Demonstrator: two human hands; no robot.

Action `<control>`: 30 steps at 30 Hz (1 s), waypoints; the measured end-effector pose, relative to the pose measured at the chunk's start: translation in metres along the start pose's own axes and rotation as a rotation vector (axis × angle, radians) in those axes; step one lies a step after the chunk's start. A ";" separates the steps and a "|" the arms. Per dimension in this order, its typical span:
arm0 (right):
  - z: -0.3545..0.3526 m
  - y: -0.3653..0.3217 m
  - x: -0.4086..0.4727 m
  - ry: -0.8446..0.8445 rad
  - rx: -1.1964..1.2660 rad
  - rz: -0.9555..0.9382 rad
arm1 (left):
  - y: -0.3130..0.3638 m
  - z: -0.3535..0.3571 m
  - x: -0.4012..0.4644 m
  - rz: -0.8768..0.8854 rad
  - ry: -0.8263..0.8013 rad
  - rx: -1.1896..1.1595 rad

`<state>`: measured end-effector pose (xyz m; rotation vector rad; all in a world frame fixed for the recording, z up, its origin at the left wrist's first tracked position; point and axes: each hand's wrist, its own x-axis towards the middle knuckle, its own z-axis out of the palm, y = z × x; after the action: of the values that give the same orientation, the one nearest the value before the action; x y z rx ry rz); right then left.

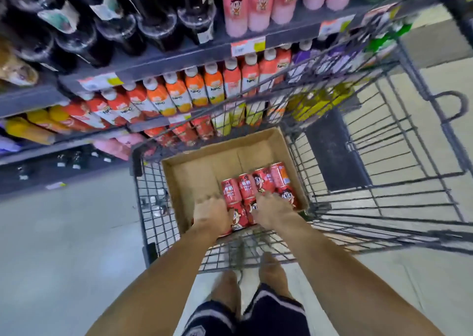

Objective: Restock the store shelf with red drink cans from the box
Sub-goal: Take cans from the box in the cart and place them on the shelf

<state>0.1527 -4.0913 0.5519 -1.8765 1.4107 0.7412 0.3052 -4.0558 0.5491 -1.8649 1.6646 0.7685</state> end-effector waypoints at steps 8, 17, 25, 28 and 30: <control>0.033 0.020 0.092 -0.050 0.147 0.026 | 0.010 0.036 0.088 -0.206 -0.124 -0.296; 0.065 0.020 0.160 0.057 0.380 0.058 | 0.015 0.081 0.151 -0.390 -0.111 -0.601; 0.070 0.010 0.187 0.107 0.480 0.143 | 0.013 0.101 0.167 -0.476 -0.065 -0.781; 0.075 0.008 0.195 0.096 0.495 0.135 | 0.010 0.106 0.171 -0.513 -0.066 -0.817; 0.077 0.008 0.200 0.095 0.499 0.132 | 0.006 0.110 0.174 -0.520 -0.064 -0.851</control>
<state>0.1927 -4.1495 0.3498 -1.4555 1.6140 0.3178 0.3060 -4.1006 0.3478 -2.6250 0.7486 1.3997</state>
